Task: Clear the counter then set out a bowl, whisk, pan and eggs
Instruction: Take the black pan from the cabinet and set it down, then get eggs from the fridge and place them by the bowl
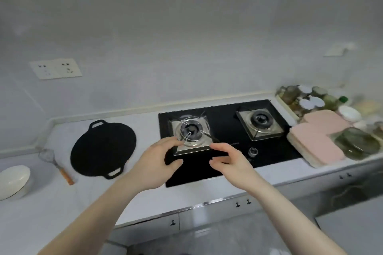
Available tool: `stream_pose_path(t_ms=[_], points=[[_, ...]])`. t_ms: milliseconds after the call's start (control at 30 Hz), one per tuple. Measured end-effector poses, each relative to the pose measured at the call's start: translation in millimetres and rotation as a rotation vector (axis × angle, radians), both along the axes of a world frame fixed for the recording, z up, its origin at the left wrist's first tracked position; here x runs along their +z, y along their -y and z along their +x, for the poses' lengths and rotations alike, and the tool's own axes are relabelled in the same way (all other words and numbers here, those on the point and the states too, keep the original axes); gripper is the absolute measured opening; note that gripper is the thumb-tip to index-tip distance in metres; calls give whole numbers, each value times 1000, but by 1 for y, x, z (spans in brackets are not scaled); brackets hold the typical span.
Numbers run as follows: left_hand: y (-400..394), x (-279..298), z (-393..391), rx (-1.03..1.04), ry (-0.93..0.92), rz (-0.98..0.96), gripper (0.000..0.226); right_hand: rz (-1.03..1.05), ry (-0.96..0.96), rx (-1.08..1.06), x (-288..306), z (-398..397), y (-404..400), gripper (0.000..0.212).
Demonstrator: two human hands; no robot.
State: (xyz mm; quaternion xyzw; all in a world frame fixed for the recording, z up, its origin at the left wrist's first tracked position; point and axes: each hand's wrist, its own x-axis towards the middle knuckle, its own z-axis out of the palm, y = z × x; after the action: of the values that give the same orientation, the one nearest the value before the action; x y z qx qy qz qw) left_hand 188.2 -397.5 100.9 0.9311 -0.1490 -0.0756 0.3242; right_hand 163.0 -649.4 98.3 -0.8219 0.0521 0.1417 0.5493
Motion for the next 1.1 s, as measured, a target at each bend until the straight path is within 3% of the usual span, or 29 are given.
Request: stream_pose_path(t_ms=[167,600,1100], points=[[122,30,-2,-230,96,-6,47,-53,135,-218,18,-53,116,43],[355,66,-13,-719,201,16,47,-149,221,-670,39,-177,297,42],[565,65,36,-988,152,-104,44,-240,214,-975,51,-190,447,44]])
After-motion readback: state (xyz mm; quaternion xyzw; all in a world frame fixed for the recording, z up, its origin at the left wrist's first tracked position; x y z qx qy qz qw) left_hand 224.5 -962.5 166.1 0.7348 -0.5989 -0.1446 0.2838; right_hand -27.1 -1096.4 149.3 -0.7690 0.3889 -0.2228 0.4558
